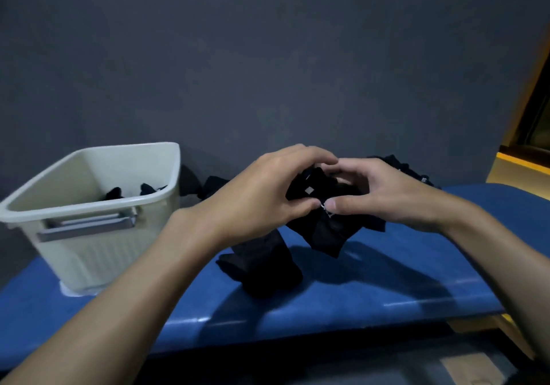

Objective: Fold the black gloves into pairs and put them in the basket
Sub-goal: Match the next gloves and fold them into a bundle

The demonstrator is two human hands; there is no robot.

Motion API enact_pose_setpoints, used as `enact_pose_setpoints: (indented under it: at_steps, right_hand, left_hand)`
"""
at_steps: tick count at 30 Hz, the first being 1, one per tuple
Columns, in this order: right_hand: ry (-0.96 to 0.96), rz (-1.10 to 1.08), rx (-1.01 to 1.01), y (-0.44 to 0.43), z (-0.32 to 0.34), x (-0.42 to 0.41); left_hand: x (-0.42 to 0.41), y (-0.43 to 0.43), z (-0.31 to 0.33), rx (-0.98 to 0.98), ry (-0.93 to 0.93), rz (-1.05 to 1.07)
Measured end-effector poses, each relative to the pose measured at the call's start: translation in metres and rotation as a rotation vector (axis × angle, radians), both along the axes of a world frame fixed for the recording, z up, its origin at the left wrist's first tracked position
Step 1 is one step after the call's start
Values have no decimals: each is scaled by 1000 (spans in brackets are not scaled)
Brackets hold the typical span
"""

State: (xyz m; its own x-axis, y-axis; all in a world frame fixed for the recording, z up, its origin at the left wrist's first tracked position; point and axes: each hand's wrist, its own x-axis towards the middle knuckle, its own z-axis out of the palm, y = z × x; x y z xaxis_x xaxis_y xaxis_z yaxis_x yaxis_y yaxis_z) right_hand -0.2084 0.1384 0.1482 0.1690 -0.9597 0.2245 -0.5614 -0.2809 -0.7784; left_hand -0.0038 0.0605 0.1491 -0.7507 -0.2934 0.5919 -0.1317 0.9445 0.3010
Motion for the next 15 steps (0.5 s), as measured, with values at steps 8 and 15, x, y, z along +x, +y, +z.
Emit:
enact_pose_setpoints:
  at_steps: [8, 15]
  right_hand:
    - [-232, 53, -152, -43, 26, 74]
    - [-535, 117, -263, -106, 45, 152]
  left_hand:
    - [79, -30, 24, -6, 258, 256]
    - [144, -55, 35, 315, 673, 395]
